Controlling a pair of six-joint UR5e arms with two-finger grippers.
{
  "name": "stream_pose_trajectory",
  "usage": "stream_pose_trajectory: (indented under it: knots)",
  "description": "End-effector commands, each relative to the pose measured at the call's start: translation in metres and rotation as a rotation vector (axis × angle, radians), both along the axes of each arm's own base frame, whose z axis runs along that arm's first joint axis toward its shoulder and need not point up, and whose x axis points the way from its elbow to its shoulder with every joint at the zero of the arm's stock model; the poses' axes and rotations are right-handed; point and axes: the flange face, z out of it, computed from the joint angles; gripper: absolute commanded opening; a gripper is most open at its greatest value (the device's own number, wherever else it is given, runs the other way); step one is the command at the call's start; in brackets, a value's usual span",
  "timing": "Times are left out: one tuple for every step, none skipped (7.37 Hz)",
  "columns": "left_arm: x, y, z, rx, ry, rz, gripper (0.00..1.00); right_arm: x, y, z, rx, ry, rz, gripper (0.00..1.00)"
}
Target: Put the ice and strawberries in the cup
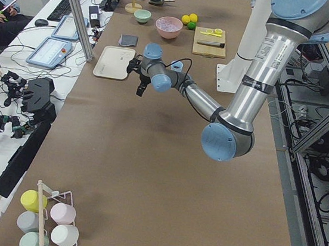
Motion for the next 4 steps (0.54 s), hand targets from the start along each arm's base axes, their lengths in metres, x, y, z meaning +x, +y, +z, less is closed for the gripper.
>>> stream_pose_trajectory:
  knots:
    - [-0.146, -0.019, 0.074, 0.057, -0.085, 0.074, 0.98, 0.001, 0.001, 0.002, -0.006, 0.0, 0.004, 1.0]
    - [-0.194, -0.021, 0.096, 0.074, -0.138, 0.11, 0.98, 0.001, 0.0, 0.002, -0.005, 0.0, 0.004, 1.0]
    - [-0.238, -0.018, 0.114, 0.07, -0.182, 0.133, 0.98, 0.001, 0.0, 0.002, -0.005, 0.0, 0.004, 1.0]
    - [-0.281, -0.004, 0.142, 0.065, -0.196, 0.171, 0.98, 0.001, 0.001, 0.002, -0.006, 0.0, 0.004, 1.0]
